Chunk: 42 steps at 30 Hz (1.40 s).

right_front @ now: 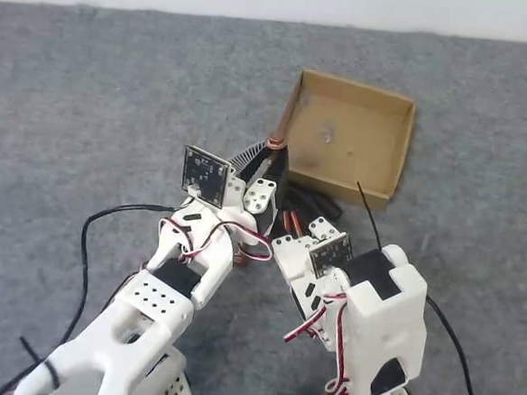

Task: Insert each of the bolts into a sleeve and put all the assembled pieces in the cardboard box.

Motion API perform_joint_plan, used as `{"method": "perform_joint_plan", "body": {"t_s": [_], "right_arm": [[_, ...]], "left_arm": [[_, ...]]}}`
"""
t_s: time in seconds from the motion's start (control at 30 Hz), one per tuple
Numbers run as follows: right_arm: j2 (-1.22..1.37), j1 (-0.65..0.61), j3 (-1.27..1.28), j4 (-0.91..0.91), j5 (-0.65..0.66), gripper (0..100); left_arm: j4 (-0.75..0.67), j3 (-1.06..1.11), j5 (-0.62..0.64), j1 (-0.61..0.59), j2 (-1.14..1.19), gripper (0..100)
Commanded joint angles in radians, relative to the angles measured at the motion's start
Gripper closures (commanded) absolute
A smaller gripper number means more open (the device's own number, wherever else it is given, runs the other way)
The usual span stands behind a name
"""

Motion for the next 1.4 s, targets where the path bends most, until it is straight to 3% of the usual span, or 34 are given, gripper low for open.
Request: {"method": "perform_joint_plan", "body": {"t_s": [0.0, 0.2, 0.4, 1.37], "right_arm": [[-0.01, -0.007, 0.005, -0.028, 0.014, 99.2], [-0.01, -0.01, 0.006, -0.028, 0.011, 99.2], [-0.01, -0.01, 0.006, -0.028, 0.011, 99.2], [-0.012, -0.007, 0.017, -0.054, 0.009, 99.2]], "left_arm": [[-0.041, -0.015, -0.011, -0.005, -0.005, 99], [-0.044, -0.015, -0.011, -0.005, -0.003, 99], [-0.169, 0.035, -0.011, -0.005, -0.003, 99], [-0.169, 0.041, -0.008, 0.0, -0.002, 99]]}}
